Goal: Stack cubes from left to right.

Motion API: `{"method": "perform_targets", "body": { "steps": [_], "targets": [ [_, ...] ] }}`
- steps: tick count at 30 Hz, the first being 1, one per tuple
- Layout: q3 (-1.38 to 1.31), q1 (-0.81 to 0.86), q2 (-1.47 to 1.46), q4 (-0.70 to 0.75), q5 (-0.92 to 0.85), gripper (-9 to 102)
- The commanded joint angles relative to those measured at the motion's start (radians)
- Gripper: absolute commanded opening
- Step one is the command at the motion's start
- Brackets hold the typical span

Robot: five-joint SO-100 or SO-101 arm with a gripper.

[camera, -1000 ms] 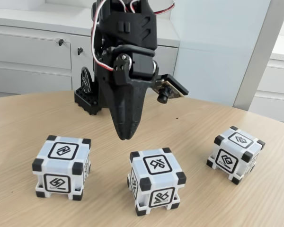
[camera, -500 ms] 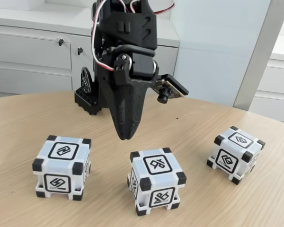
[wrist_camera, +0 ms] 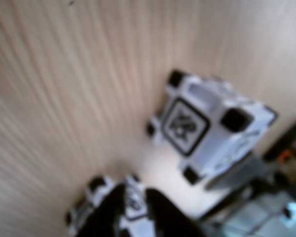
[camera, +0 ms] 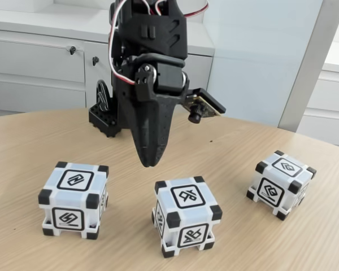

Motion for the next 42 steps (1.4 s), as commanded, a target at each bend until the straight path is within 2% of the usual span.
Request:
{"method": "perform_targets", "body": {
  "steps": [1,8,19,23,28,35,42],
  "targets": [
    [-0.021,0.008,-0.021,0.011,0.063,0],
    [-0.201,-0.009,-0.144,0.012,0.169,0],
    [-0.808,-0.011,-0.522,0.028,0.299,1],
    [-1.046,-0.014,-0.653,0.124,0.336,2],
    [-1.376,-0.025,-0.836,0.336,0.402,3],
    [-1.793,-0.249,-1.172,0.667,0.446,1],
    [-1.885,-0.298,-1.388,0.666,0.460,2]
  ]
}}
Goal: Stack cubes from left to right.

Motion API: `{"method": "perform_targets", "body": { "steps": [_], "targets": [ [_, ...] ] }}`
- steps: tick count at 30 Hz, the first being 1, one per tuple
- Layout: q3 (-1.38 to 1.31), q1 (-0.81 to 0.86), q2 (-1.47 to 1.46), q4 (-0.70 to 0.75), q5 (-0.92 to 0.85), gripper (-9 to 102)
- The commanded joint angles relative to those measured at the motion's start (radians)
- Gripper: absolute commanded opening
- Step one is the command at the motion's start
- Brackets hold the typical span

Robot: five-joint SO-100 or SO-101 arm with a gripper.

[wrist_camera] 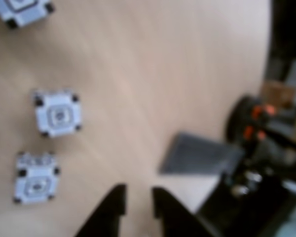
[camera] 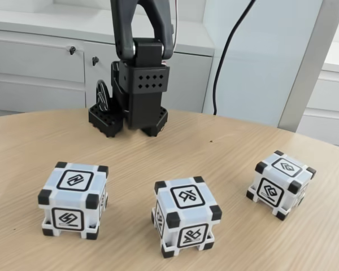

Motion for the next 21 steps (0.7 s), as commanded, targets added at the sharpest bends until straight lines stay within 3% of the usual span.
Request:
{"method": "perform_targets", "body": {
  "steps": [1,11,21],
  "targets": [
    [-0.046,-0.006,-0.081,0.071,-0.009,2],
    [-0.031,-0.008,-0.391,0.075,-0.166,2],
    [0.201,-0.100,-0.508,0.066,-0.356,2]
  ]
}}
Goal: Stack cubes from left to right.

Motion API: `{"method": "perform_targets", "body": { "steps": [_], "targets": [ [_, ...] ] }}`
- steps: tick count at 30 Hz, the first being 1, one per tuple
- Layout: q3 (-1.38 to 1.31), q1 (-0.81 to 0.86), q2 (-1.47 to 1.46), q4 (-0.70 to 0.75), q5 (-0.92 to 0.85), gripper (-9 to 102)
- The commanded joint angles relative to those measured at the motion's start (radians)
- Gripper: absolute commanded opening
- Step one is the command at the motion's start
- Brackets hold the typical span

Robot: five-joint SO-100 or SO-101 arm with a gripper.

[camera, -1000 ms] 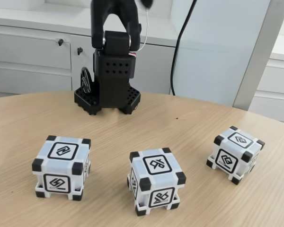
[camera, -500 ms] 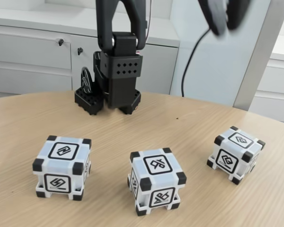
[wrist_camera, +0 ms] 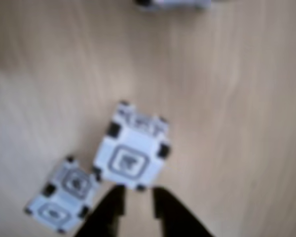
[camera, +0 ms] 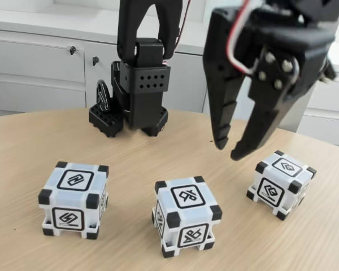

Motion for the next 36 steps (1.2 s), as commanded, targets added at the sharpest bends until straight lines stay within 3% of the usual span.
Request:
{"method": "perform_targets", "body": {
  "steps": [1,11,20,30,36],
  "targets": [
    [0.032,-0.074,0.008,0.066,-0.018,1],
    [0.038,-0.276,0.005,0.049,0.066,2],
    [0.038,-0.486,0.003,-0.100,0.218,1],
    [0.040,-0.483,-0.006,-0.244,0.339,3],
    [0.040,-0.483,-0.095,-0.279,0.368,15]
  ]
}}
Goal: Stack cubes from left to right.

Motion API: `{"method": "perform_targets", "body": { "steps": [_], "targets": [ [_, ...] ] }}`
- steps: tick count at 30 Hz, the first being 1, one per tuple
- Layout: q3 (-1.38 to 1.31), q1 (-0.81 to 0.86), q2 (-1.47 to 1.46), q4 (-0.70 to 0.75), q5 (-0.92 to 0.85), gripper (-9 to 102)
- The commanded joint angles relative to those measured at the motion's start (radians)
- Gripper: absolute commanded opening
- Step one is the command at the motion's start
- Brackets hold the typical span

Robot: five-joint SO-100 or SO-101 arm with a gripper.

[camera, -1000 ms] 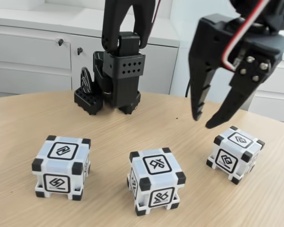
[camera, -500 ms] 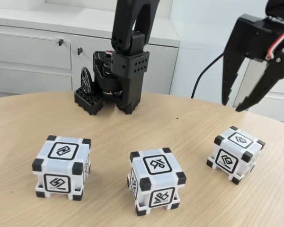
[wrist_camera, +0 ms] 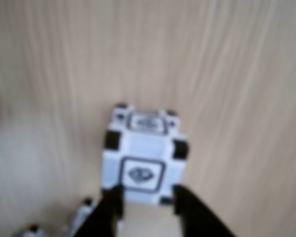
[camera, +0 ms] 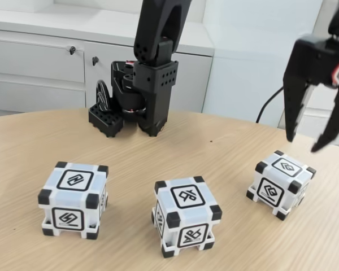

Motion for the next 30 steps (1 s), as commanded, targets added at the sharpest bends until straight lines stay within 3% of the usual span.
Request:
{"method": "perform_targets", "body": {
  "steps": [1,9,22,30],
  "targets": [
    [0.002,0.002,-0.035,-0.011,0.017,21],
    [0.000,0.002,-0.044,-0.011,0.044,30],
    [0.008,-0.014,0.126,0.012,0.264,28],
    [0.172,0.000,0.127,0.020,0.321,28]
  ]
}}
